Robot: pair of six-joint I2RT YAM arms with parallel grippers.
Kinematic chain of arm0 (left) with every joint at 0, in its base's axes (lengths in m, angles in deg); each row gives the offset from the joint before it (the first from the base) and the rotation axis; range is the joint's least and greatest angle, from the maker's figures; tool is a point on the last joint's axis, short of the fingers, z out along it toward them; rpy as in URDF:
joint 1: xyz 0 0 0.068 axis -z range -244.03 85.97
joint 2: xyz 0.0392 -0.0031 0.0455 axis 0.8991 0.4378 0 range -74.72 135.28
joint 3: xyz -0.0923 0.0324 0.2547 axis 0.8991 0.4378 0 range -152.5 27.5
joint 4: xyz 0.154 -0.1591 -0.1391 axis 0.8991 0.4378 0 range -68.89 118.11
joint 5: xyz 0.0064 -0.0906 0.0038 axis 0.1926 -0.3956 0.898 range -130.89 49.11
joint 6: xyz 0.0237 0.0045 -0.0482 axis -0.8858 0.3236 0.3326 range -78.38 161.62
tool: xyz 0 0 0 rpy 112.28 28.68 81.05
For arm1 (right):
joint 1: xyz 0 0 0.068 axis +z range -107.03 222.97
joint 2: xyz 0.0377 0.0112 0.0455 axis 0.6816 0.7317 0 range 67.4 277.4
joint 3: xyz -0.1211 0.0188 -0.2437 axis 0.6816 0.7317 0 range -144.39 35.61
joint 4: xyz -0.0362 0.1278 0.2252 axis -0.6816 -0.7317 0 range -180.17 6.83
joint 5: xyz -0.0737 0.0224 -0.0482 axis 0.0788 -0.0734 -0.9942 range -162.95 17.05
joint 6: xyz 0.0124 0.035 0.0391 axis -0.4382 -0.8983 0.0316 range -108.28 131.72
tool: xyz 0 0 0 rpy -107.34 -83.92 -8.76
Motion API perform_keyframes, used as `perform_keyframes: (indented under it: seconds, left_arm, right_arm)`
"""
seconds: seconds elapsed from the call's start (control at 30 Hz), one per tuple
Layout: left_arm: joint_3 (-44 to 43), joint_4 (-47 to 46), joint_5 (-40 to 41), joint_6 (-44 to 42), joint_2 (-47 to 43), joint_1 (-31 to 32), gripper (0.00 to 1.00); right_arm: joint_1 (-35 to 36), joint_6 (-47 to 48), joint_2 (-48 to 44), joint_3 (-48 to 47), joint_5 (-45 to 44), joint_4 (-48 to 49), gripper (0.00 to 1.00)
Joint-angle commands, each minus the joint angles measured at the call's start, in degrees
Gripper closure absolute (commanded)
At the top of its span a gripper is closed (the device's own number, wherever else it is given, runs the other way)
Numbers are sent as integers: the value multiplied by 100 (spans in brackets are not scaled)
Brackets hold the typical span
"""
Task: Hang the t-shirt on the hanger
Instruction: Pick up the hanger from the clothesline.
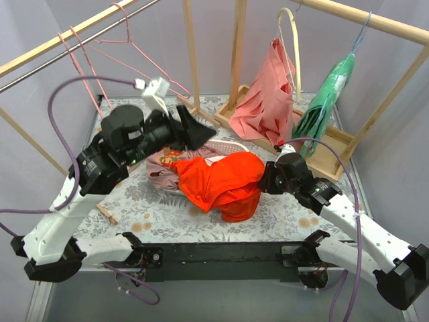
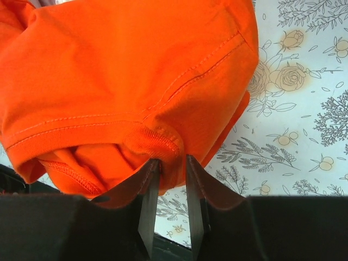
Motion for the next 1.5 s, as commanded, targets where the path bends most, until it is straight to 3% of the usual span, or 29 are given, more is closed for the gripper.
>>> perform_keyframes:
  seconds: [0.0,0.17,0.23,0.3,0.43,0.53,0.57,0.63,0.67,1.0,1.13,1.2,1.23,1.33,1.37,1.47]
  left_arm:
    - [-1926,143,1879,-44,1121,-3,36]
    - [-5183,1748,4821,150,2983,-3,41]
    - [-5472,1701,5689,2,3364,-3,42]
    - [-4862,824,6202,-419,3268,-3,42]
    - [-4313,-723,7424,-2620,3372,-11,40]
    - [-3298,-3267,8295,-4414,3303,-46,38]
    - [-3040,-5146,8375,-5978,3268,-81,38]
    - [-2757,-6286,8454,-6931,3346,-160,37]
    - [-2852,-6263,8489,-6995,3599,-230,37]
    - [-2414,-6439,8438,-6891,3821,-872,36]
    - [-2458,-5773,8341,-6041,3970,-1048,36]
    - [-2545,-5132,8174,-5574,4032,-1136,37]
    - [-2606,-4834,8095,-4937,4067,-1162,37]
    - [-3105,-2920,7533,-3582,4190,-1285,39]
    - [-3221,-2018,7349,-2759,4216,-1355,42]
    - [-3301,-1055,6716,-1744,4164,-1619,46]
  right_arm:
    - [12,107,105,-400,86,176,66]
    - [12,142,298,-506,191,176,64]
    - [4,142,333,-523,244,176,64]
    - [3,142,342,-515,271,176,64]
    - [12,203,403,-488,297,176,64]
    - [12,221,456,-471,359,185,64]
    - [12,221,465,-471,376,176,64]
    - [4,238,509,-471,464,220,64]
    - [12,256,518,-453,482,228,64]
    - [12,432,597,-348,737,290,64]
    - [12,467,632,-330,798,299,64]
    - [3,476,641,-339,833,299,64]
    - [3,493,641,-339,842,290,64]
    - [12,511,641,-356,860,281,64]
    - [4,511,632,-356,860,281,64]
    - [12,537,597,-348,868,264,63]
